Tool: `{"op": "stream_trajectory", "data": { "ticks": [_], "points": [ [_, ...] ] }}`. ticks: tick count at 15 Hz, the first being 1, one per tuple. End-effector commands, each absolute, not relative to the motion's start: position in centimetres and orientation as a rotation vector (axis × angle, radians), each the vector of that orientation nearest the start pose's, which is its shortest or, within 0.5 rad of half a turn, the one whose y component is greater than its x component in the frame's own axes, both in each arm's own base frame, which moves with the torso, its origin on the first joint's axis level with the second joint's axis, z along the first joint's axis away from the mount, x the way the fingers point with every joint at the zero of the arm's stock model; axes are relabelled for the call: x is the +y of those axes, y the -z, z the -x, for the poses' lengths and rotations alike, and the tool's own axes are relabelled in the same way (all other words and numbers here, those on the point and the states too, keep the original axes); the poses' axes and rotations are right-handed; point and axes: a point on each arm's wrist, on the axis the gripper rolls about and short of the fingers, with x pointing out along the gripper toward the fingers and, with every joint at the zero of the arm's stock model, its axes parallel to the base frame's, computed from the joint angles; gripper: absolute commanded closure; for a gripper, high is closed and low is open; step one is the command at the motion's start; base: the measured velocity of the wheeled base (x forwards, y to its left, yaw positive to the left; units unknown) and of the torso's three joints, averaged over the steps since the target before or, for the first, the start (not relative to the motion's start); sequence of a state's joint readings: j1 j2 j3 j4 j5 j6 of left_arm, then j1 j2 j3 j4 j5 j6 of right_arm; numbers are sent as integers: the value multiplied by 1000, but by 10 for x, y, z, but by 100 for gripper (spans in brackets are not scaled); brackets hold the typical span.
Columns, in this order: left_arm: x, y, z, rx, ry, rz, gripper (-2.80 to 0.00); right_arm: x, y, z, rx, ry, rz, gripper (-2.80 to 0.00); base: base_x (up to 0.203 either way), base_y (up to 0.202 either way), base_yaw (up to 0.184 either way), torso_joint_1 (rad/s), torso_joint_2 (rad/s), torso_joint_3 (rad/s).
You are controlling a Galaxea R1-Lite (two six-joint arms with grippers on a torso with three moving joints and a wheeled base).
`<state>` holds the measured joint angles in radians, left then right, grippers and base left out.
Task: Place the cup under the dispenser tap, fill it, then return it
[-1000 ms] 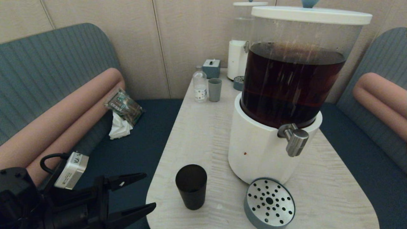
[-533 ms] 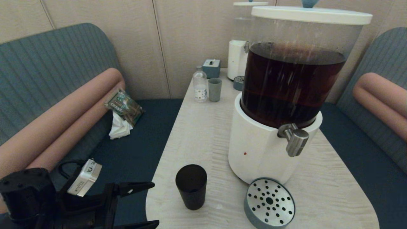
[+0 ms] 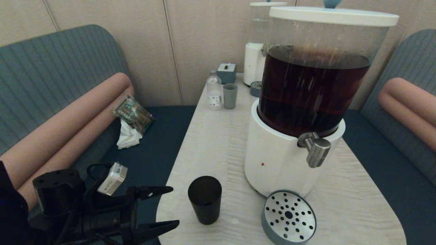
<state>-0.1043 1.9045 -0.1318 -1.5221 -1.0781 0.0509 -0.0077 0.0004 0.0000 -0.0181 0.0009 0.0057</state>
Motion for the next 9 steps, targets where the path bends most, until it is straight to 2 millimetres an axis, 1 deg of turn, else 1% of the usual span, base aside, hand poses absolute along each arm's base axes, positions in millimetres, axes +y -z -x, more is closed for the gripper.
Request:
{"op": "stream_trajectory", "data": {
  "ticks": [1, 3, 6, 9],
  "points": [
    [-47, -71, -227, 208, 1201, 81, -280, 0, -76, 23, -15, 6, -6, 0, 0, 0, 0, 0, 0, 0],
    [-54, -68, -229, 213, 1232, 79, -280, 0, -76, 23, -15, 6, -6, 0, 0, 0, 0, 0, 0, 0],
    [-73, -64, -228, 227, 1310, 72, -280, 0, -76, 22, -14, 6, -6, 0, 0, 0, 0, 0, 0, 0],
    [-80, -61, -233, 229, 1328, 69, -280, 0, -76, 23, -15, 6, -6, 0, 0, 0, 0, 0, 0, 0]
  ]
}}
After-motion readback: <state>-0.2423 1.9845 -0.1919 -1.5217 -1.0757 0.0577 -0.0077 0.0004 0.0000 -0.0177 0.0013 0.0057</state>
